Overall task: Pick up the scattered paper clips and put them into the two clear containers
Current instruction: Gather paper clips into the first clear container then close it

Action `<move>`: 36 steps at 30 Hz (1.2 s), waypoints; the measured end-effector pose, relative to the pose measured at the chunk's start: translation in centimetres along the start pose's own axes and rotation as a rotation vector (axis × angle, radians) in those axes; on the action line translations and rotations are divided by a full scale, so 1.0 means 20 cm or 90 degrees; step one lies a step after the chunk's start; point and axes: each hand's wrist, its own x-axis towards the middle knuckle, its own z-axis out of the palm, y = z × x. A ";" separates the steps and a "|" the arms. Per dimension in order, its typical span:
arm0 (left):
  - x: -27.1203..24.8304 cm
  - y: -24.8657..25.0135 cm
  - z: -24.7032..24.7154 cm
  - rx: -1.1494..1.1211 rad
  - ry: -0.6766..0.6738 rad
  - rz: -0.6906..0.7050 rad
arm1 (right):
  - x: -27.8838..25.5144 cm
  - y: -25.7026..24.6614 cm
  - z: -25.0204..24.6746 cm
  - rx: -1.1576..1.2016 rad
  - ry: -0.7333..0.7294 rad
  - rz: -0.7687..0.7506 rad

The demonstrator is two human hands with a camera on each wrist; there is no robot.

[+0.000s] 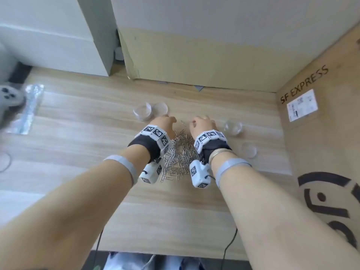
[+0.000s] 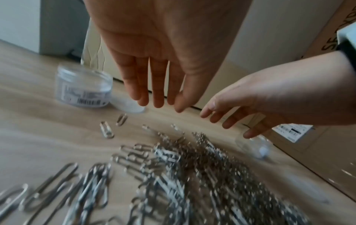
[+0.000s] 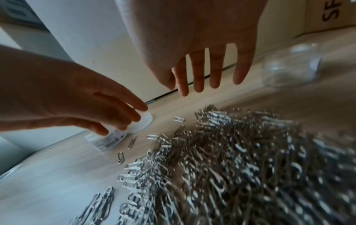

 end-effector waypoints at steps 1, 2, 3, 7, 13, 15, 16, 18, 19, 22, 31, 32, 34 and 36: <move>0.00 -0.02 0.01 0.015 -0.030 0.003 | 0.00 0.00 0.02 -0.006 -0.013 0.026; 0.03 -0.04 0.02 0.030 -0.044 0.018 | 0.01 0.00 0.04 -0.008 -0.012 0.049; 0.04 -0.06 0.05 0.043 -0.068 0.030 | 0.00 0.01 0.06 -0.010 -0.016 0.067; 0.08 -0.12 0.09 0.051 -0.088 0.079 | 0.00 0.02 0.12 -0.009 -0.021 0.120; 0.10 -0.13 0.17 0.083 -0.069 0.131 | -0.01 -0.01 0.18 0.038 -0.039 0.153; 0.12 -0.13 0.17 0.085 -0.069 0.134 | -0.02 -0.01 0.19 0.020 -0.041 0.147; 0.12 -0.13 0.16 0.076 -0.067 0.126 | -0.02 -0.02 0.20 0.017 -0.039 0.141; 0.14 -0.13 0.15 0.055 -0.063 0.116 | -0.02 -0.02 0.20 0.017 -0.046 0.125; 0.15 -0.14 0.14 0.045 -0.065 0.115 | -0.02 -0.03 0.20 0.017 -0.053 0.117; 0.17 -0.15 0.11 0.026 -0.080 0.112 | 0.00 -0.04 0.18 0.006 -0.066 0.086; 0.20 -0.14 0.09 -0.012 -0.098 0.086 | 0.05 -0.09 0.16 0.047 -0.091 0.017; 0.20 -0.14 0.08 -0.012 -0.101 0.083 | 0.06 -0.09 0.16 0.053 -0.089 0.014; 0.20 -0.14 0.08 -0.011 -0.105 0.079 | 0.06 -0.09 0.15 0.062 -0.085 0.012; 0.21 -0.14 0.07 -0.008 -0.111 0.079 | 0.06 -0.09 0.14 0.081 -0.084 0.016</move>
